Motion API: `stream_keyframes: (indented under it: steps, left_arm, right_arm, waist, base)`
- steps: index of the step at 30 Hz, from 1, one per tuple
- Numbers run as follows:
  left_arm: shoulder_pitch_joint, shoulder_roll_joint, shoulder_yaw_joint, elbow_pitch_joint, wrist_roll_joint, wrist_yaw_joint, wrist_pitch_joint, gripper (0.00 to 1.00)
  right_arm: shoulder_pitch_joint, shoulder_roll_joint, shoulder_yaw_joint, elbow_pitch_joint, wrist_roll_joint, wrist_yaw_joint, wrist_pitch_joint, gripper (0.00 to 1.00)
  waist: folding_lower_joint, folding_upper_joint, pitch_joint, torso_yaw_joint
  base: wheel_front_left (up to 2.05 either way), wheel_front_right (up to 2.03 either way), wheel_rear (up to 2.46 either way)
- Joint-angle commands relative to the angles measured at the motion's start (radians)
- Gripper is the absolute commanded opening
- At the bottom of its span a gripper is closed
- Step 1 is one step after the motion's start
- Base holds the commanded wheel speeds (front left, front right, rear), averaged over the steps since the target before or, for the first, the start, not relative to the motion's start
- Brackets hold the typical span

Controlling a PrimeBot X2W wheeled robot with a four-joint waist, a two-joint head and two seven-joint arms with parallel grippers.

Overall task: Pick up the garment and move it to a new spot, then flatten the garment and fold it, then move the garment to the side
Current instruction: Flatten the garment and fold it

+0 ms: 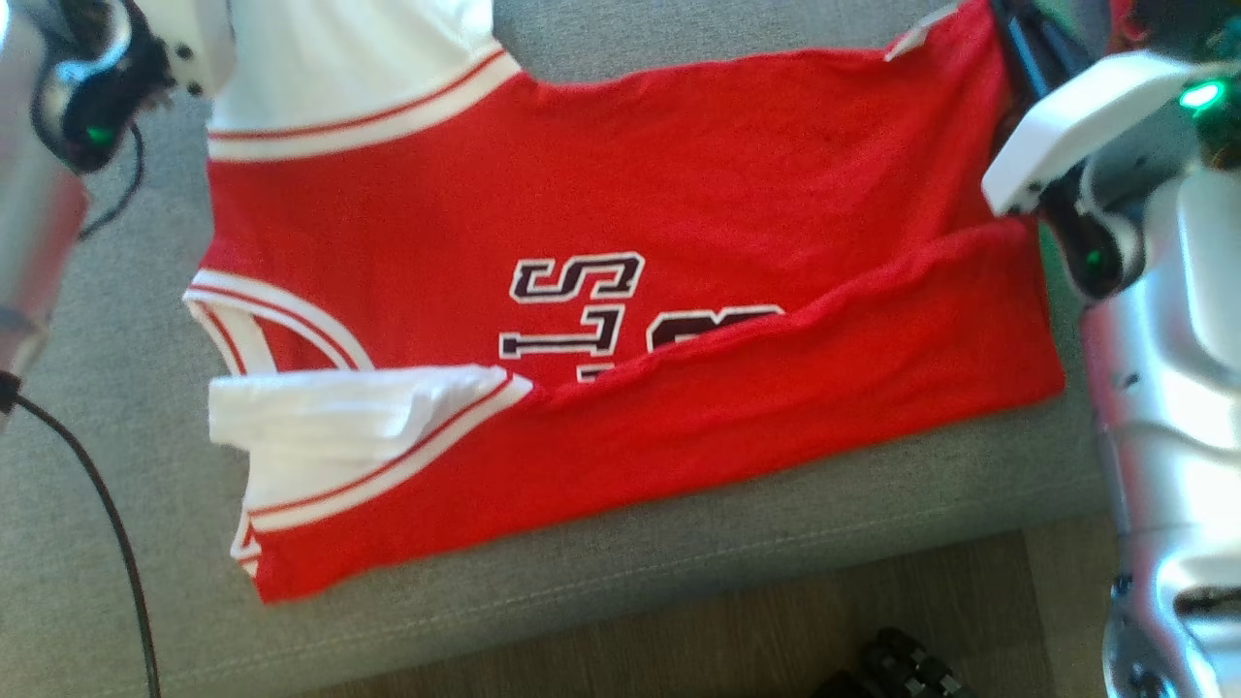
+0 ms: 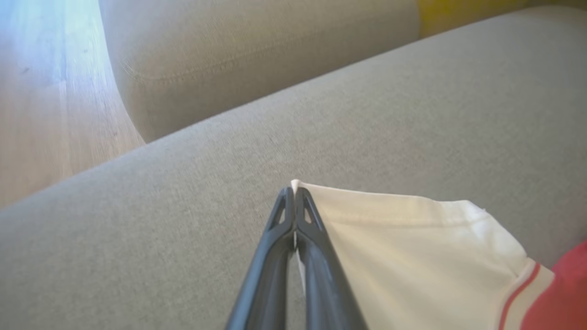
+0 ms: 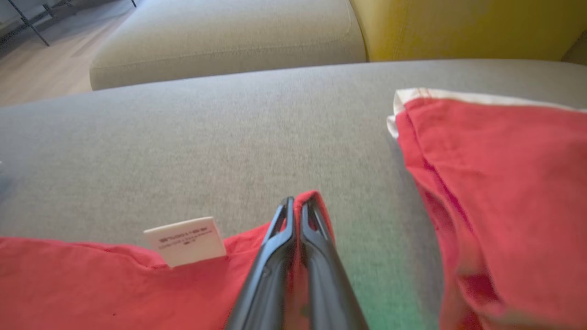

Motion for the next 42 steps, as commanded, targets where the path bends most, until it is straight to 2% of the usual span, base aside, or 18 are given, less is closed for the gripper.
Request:
stream_keyframes:
  steps: [1, 7, 12, 20, 25, 30, 32, 33, 36, 42]
  left_arm:
    - [-0.073, 0.059, 0.035, -0.029, 0.008, 0.001, -0.036, 0.0]
    - [-0.109, 0.067, 0.035, -0.027, 0.02, 0.001, -0.155, 0.0]
    - [-0.105, 0.067, 0.016, -0.062, -0.031, 0.001, -0.224, 0.0]
    - [0.046, 0.143, -0.021, -0.218, -0.098, 0.001, -0.393, 0.0]
    - [0.148, 0.182, -0.021, -0.311, -0.112, 0.007, -0.442, 0.0]
    - [0.285, 0.229, -0.008, -0.456, -0.138, 0.055, -0.468, 0.0]
    - [0.347, 0.244, 0.002, -0.522, -0.154, 0.088, -0.475, 0.0]
    - [0.412, 0.258, 0.011, -0.588, -0.164, 0.123, -0.482, 0.0]
    - [0.507, 0.273, 0.009, -0.67, -0.176, 0.166, -0.487, 0.0]
    - [0.654, 0.279, 0.006, -0.744, -0.202, 0.207, -0.494, 0.0]
  right_arm:
    - [-0.043, -0.006, 0.004, -0.029, 0.001, 0.0, -0.015, 0.0]
    - [-0.111, -0.024, -0.026, -0.012, 0.021, 0.0, -0.046, 0.0]
    - [-0.133, -0.049, -0.037, 0.003, 0.03, 0.0, -0.057, 0.0]
    - [-0.036, -0.093, -0.029, -0.011, 0.076, 0.0, -0.063, 0.0]
    - [0.029, -0.125, -0.035, -0.037, 0.096, 0.0, -0.051, 0.0]
    - [0.112, -0.149, -0.042, -0.081, 0.119, 0.0, -0.023, 0.0]
    - [0.149, -0.158, -0.048, -0.097, 0.123, 0.0, -0.011, 0.0]
    - [0.186, -0.166, -0.061, -0.115, 0.122, 0.0, 0.0, 0.0]
    - [0.246, -0.169, -0.075, -0.146, 0.125, 0.0, 0.024, 0.0]
    - [0.367, -0.165, -0.094, -0.238, 0.134, 0.0, 0.083, 0.0]
  waist:
    - [0.0, 0.0, 0.0, 0.002]
    - [0.0, 0.0, -0.005, 0.025]
    - [0.0, 0.0, -0.015, 0.054]
    - [0.0, 0.0, -0.07, 0.104]
    - [0.0, 0.0, -0.1, 0.136]
    - [0.0, 0.0, -0.129, 0.162]
    - [0.0, 0.0, -0.139, 0.171]
    - [0.0, 0.0, -0.146, 0.179]
    - [0.0, 0.0, -0.153, 0.191]
    - [0.0, 0.0, -0.148, 0.2]
  base:
    - [0.0, 0.0, 0.0]
    - [0.0, 0.0, 0.0]
    - [0.0, 0.0, 0.0]
    - [0.0, 0.0, 0.0]
    - [0.0, 0.0, 0.0]
    - [0.0, 0.0, 0.0]
    - [0.0, 0.0, 0.0]
    - [0.0, 0.0, 0.0]
    - [0.0, 0.0, 0.0]
    - [0.0, 0.0, 0.0]
